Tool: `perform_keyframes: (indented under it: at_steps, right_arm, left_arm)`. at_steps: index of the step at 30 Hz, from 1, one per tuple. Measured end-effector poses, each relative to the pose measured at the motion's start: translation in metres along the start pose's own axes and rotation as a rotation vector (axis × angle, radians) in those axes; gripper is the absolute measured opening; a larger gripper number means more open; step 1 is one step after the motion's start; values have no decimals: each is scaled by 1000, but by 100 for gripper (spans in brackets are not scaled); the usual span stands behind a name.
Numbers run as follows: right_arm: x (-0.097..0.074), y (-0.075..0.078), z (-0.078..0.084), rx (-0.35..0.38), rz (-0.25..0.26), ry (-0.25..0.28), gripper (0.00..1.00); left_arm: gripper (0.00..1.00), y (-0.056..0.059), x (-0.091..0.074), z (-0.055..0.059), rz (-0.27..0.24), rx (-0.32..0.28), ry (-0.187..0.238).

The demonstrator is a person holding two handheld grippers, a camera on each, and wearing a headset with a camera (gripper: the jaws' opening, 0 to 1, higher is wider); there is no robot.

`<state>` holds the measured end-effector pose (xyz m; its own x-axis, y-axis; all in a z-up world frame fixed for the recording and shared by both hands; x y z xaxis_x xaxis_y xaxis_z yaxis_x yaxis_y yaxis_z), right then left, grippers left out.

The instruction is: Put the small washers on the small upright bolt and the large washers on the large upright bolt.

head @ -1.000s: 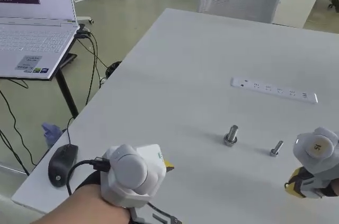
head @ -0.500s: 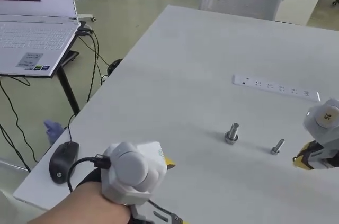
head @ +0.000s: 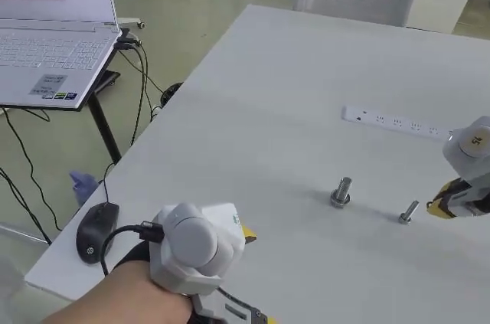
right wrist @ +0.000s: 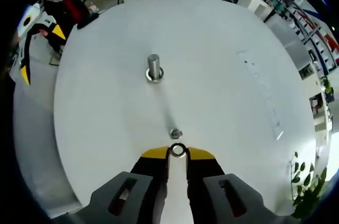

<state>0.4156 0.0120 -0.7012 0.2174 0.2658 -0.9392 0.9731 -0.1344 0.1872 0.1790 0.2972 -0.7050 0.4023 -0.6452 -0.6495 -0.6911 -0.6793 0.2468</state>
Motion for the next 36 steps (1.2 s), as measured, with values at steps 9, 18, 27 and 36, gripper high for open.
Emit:
perform_keyframes:
  at_steps: [9, 18, 27, 36]
  right_arm:
    - [9, 5, -9, -12, -16, 5, 13]
    - [15, 6, -12, -27, -30, -3, 13]
    - [21, 7, -11, -22, -40, -14, 13]
    - [29, 7, -12, -34, -49, -33, 13]
  left_arm:
    - [83, -3, -1, 2, -3, -8, -2]
    - [84, -5, -2, 1, -5, -12, 4]
    - [85, -8, -3, 3, -3, -17, 3]
    - [84, -9, -3, 5, -2, -23, 1]
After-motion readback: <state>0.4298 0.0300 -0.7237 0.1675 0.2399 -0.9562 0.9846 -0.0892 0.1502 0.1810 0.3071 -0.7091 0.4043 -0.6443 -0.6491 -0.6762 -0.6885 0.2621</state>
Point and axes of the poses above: the centre of the closed fingertips' face, and the gripper's own axes: x roughly forward along the fingers, y roughly to its right, z roughly out of its underside, the point moved 10 cm from there along -x, roughly backward along the fingers, and after that the axes turned 11 degrees about -x, right-handed, at the moved point
